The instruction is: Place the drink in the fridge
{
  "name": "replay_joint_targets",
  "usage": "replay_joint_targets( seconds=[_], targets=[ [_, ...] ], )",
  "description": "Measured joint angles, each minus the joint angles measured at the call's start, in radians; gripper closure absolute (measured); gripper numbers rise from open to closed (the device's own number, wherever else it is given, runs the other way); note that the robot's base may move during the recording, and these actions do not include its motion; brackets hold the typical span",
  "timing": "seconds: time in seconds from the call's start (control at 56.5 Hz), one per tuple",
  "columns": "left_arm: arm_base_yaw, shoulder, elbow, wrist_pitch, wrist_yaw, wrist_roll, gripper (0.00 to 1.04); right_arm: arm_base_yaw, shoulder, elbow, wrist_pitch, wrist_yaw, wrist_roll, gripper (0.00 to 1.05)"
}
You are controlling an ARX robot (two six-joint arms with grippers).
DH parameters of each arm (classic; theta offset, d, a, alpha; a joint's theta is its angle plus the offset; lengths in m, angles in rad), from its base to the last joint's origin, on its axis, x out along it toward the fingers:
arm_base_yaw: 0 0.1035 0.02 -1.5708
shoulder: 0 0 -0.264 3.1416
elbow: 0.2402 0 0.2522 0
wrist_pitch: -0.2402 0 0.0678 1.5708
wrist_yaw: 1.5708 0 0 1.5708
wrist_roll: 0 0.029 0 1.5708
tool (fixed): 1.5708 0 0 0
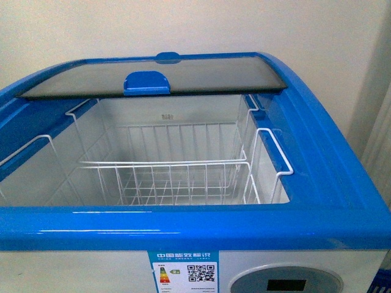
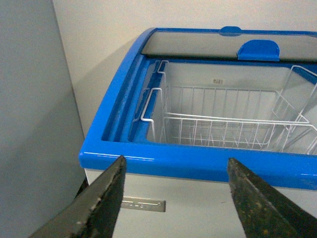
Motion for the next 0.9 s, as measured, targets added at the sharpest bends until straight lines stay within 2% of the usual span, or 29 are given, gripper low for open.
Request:
replay_joint_targets(
  seconds=[0.142,0.177,0.903],
  targets=[
    [0.0,0.0,0.0,0.0,0.0,0.0,0.08,0.0,0.0,0.0,0.0,0.0,0.0,0.11],
    [0.0,0.0,0.0,0.0,0.0,0.0,0.07,0.0,0.0,0.0,0.0,0.0,0.0,0.07],
    [0.0,0.0,0.0,0.0,0.0,0.0,0.08,0.0,0.0,0.0,0.0,0.0,0.0,0.08]
  ],
)
